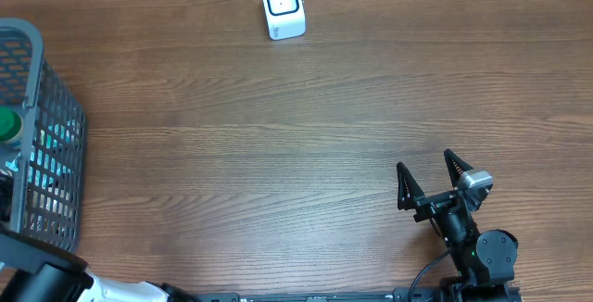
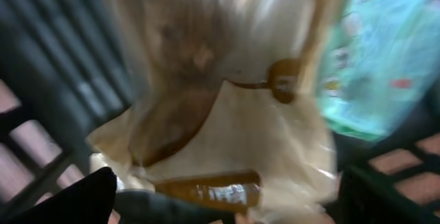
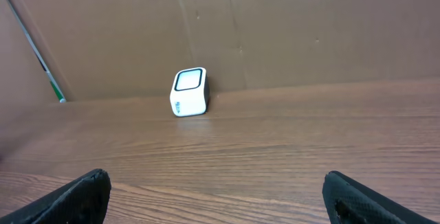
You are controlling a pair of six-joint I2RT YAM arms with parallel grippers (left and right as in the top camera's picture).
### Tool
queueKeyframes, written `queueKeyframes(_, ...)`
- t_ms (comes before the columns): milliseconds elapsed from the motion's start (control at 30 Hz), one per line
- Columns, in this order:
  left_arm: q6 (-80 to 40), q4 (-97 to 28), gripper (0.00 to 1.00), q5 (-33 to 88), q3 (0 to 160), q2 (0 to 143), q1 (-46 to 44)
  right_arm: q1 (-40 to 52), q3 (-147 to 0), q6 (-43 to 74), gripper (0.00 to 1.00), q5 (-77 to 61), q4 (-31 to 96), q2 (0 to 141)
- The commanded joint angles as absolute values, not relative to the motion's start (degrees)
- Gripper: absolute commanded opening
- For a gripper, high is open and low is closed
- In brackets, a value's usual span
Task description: Scan the item barcode
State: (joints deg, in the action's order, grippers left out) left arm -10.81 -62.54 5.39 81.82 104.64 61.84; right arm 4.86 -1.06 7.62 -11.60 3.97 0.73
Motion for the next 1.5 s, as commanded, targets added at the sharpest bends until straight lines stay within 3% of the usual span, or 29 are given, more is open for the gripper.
queueKeyframes(0, -9.43, -60.20, 0.95, 4.99, 78.46, 105.75, 61.43, 4.54, -0.45, 7.42, 1.00, -11.64, 3.66, 0.16)
queueKeyframes(233, -12.64, -57.10, 0.97, -0.95, 75.64, 105.75, 61.43, 4.54, -0.45, 7.42, 1.00, -11.62, 3.66, 0.16)
queueKeyframes(733, -12.86, -45.65, 0.88, -0.43, 66.87, 105.75, 61.43, 4.54, -0.45, 7.42, 1.00, -11.64, 3.66, 0.16)
queueKeyframes(800, -12.86, -45.39, 0.80, -0.43, 66.83, 105.75, 61.43, 4.54, -0.45, 7.42, 1.00, -11.64, 3.66, 0.16)
queueKeyframes(967, -12.86, -45.17, 0.39, -0.40, 66.83, 105.75, 61.43, 4.54, -0.45, 7.42, 1.00, -11.64, 3.66, 0.16)
queueKeyframes(1133, -12.84, -44.97, 0.21, -0.43, 66.83, 105.75, 61.43, 4.54, -0.45, 7.42, 1.00, -11.64, 3.66, 0.16)
queueKeyframes(1233, -12.86, -44.97, 0.04, -0.43, 66.85, 105.75, 61.43, 4.54, -0.45, 7.42, 1.00, -11.64, 3.66, 0.16)
queueKeyframes(1467, -12.88, -46.87, 0.04, -0.38, 69.30, 105.69, 61.43, 4.54, -0.45, 7.42, 1.00, -11.64, 3.66, 0.16)
